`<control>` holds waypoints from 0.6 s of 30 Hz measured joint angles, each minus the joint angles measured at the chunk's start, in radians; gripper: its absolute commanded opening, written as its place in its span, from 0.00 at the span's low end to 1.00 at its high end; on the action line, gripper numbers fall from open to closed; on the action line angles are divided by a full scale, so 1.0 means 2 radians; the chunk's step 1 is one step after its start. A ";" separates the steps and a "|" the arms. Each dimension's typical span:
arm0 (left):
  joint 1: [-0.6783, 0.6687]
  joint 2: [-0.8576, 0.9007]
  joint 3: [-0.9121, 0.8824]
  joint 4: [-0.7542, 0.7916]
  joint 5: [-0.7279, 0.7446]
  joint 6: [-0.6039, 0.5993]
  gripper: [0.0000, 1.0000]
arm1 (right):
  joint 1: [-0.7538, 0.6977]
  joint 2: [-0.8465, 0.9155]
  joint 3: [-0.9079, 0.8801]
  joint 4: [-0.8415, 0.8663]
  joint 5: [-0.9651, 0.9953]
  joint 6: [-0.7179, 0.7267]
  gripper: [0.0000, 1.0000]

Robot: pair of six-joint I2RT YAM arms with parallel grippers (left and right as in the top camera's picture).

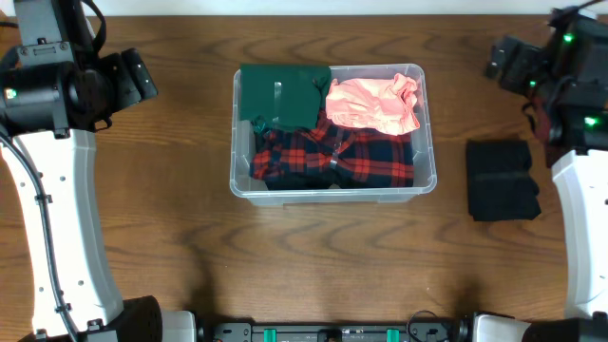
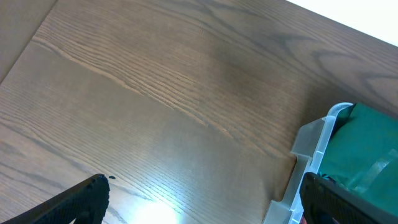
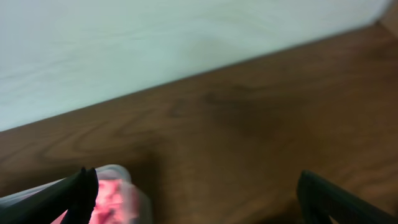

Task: Pack container
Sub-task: 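Move the right gripper back to the folded black garment and grasp it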

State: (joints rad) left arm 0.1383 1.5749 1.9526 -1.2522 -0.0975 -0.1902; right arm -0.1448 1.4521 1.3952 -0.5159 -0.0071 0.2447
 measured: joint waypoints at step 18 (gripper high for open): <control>0.000 0.000 0.000 0.000 0.000 0.000 0.98 | -0.134 0.002 -0.122 -0.154 0.010 0.089 0.99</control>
State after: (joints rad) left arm 0.1383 1.5749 1.9526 -1.2526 -0.0971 -0.1902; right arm -0.4118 1.4570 1.1515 -0.8234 0.0120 0.4217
